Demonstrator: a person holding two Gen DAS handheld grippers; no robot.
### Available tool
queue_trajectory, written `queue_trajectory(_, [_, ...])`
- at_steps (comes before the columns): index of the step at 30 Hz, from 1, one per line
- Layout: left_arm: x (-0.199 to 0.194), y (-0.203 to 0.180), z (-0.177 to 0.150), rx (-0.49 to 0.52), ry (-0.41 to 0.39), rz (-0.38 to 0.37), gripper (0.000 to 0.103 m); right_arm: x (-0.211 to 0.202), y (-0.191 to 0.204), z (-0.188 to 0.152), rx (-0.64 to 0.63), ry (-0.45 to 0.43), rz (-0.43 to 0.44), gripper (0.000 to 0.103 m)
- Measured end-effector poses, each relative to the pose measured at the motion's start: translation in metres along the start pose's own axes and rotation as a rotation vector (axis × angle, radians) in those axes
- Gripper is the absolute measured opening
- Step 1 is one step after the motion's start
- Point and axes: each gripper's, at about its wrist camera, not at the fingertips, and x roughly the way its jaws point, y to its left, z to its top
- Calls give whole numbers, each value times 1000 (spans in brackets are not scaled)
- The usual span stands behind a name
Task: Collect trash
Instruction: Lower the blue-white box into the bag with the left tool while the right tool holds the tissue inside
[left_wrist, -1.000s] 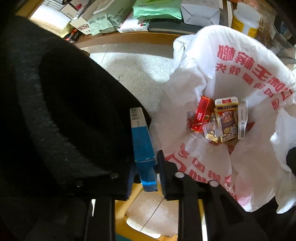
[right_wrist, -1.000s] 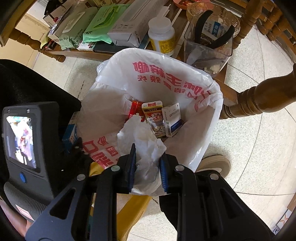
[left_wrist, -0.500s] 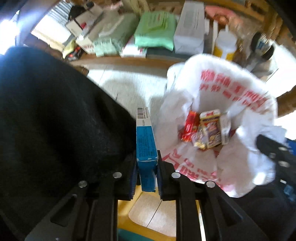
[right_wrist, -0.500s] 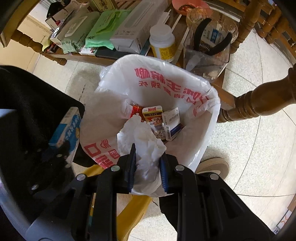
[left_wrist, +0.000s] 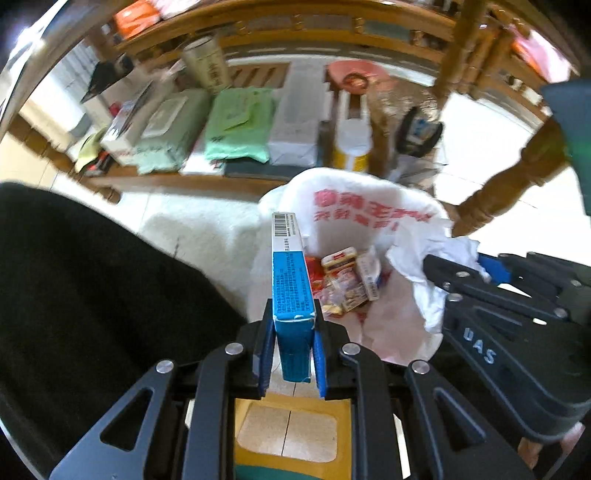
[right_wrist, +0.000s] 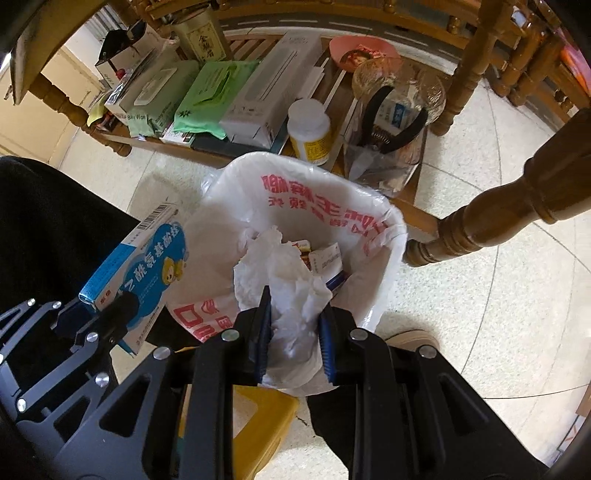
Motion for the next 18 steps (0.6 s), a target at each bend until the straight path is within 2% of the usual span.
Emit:
queue_trajectory(5, [9,-3,6,61,0,-62,18,4,-2,-1,4,2,-4,23])
queue_trajectory(10, [27,-10,12,95,53,-154,18,14,-4,1,6,24,-6,23])
queue_trajectory(18, [59,-11,22,107,138,-234,18,45,-14,4,28,93,-10,23])
